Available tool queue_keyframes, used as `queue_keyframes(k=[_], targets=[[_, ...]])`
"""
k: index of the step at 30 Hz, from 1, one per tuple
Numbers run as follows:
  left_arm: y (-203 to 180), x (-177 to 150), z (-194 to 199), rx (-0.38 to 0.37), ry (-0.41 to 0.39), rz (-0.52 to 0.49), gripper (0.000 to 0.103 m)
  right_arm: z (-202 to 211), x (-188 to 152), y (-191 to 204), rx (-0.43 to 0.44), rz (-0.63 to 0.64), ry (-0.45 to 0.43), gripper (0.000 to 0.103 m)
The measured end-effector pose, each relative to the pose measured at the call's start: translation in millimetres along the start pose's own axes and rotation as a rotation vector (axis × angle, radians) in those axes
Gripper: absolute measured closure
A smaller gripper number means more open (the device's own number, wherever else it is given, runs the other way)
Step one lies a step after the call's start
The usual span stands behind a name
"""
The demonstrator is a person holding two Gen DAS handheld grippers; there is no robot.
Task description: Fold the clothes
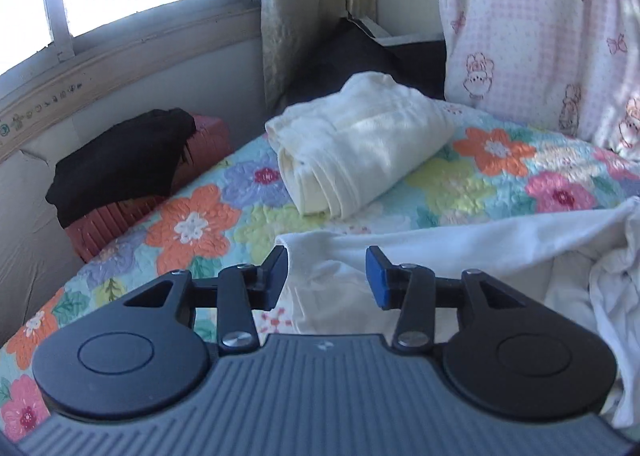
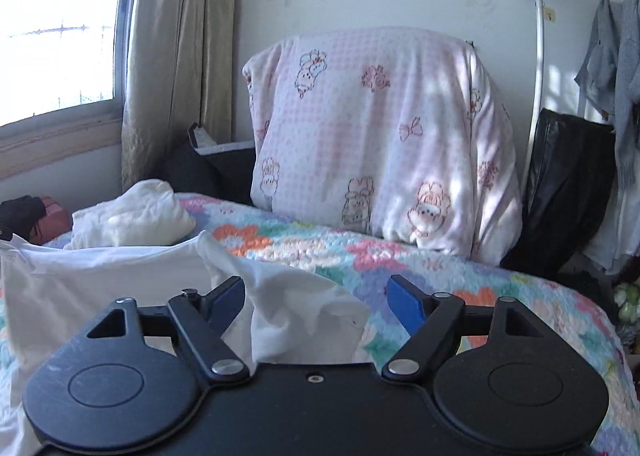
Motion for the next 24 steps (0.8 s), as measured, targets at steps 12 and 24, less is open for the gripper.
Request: queue_keyframes(k=[12,24], targets=[[-79,-152,10,-0.202,0.098,-0.216,0.034,-14,-163,40,0.167,-0.16,0.256,0.021],[-68,-158,-1,-0.262,0.101,-0.116,0.028,-104,-174,16,0.274,-0.853,0.349,0.046]])
Point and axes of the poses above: each gripper's, at about its wrist camera, not at the fingertips, and z roughly against the way its jaws point, y to its left, x to its top, the point moved 7 cm from there along -z, roughly the way its jaws point, and after that the axes turned 9 degrees about -x, right-handed, at the moved point
